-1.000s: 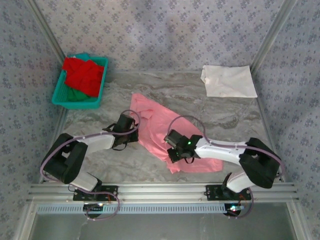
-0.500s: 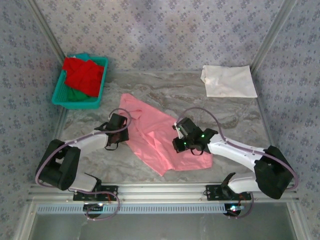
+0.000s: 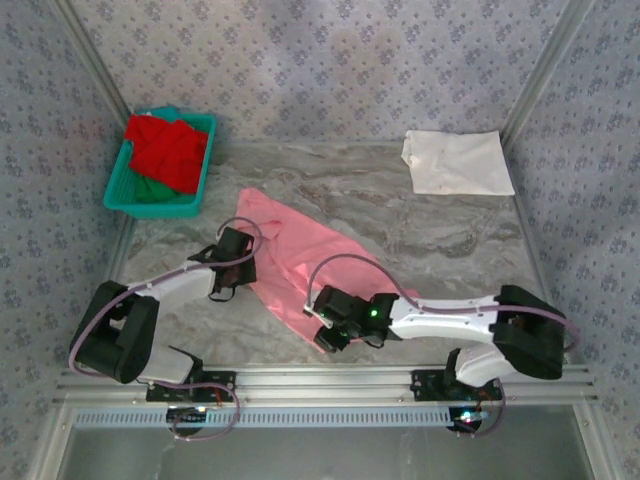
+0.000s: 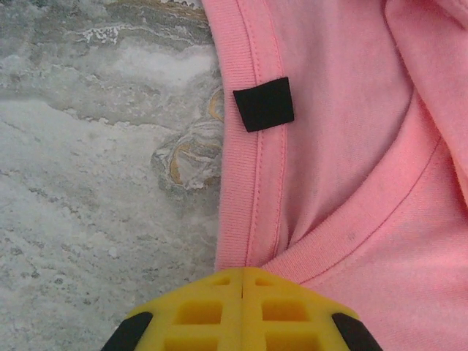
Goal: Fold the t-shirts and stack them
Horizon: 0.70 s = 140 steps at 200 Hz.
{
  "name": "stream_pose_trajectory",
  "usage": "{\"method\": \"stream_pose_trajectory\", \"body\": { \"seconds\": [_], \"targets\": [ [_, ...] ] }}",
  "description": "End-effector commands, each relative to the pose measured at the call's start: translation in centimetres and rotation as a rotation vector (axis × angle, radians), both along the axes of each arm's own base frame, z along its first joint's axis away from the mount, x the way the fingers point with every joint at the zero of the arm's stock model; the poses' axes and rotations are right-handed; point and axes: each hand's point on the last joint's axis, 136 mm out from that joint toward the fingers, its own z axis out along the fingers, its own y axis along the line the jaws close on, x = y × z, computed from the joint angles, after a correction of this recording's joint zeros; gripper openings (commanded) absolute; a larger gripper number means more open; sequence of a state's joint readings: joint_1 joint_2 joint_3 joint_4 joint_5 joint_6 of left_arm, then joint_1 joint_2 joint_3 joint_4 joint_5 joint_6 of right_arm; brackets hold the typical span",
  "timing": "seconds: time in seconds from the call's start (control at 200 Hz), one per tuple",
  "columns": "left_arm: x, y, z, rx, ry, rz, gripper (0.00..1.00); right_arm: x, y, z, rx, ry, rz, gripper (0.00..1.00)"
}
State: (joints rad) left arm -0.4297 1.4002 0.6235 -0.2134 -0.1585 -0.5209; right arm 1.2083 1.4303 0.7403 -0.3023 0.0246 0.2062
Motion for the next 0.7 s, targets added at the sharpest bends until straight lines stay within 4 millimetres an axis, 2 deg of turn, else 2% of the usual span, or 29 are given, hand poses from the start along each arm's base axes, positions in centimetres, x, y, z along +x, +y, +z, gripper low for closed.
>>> {"method": "stream_pose_trajectory", "body": {
  "seconds": [0.0,0.16,0.185,0.225,0.285,0.37,0.49,0.545,0.61,0.67,0.695],
  "targets": [
    [0.0,0.7,0.5,0.02,-0.015,0.018,0.0,-0.1,-0.1,-1.5,-0.066,-0.015,0.038,0.47],
    [-0.2,1.0,0.5,0.021,-0.021,0.025,0.0,0.2,-0.3,-2.8,-0.109,0.006,0.019,0.43],
    [-0.2,1.0,0.5,0.02,-0.023,0.027,0.0,0.4,-0.5,-3.0,-0.118,0.011,0.012,0.4],
    [-0.3,1.0,0.5,0.019,-0.024,0.027,0.0,0.5,-0.6,-3.1,-0.13,0.009,0.008,0.28],
    [-0.3,1.0,0.6,0.019,-0.025,0.028,0.0,0.9,-0.7,-3.0,-0.136,-0.004,-0.004,0.2],
    [-0.3,1.1,0.7,0.022,-0.027,0.029,0.0,1.3,-0.7,-2.0,-0.112,0.002,-0.023,0.18],
    [-0.3,1.5,0.8,0.03,-0.031,0.038,0.0,2.0,-0.9,-0.4,-0.051,0.02,-0.057,0.05],
    [-0.3,1.6,0.8,0.03,-0.031,0.044,0.0,2.4,-1.2,0.5,-0.026,0.029,-0.074,0.04],
    [-0.3,1.7,0.8,0.03,-0.033,0.047,0.0,2.8,-1.4,1.6,0.01,0.045,-0.085,0.07],
    [-0.3,1.8,0.7,0.032,-0.032,0.047,0.0,3.3,-1.7,2.9,0.049,0.053,-0.098,0.0],
    [-0.3,1.9,0.7,0.034,-0.033,0.048,0.0,3.6,-1.8,3.4,0.065,0.057,-0.111,0.0]
  ]
}}
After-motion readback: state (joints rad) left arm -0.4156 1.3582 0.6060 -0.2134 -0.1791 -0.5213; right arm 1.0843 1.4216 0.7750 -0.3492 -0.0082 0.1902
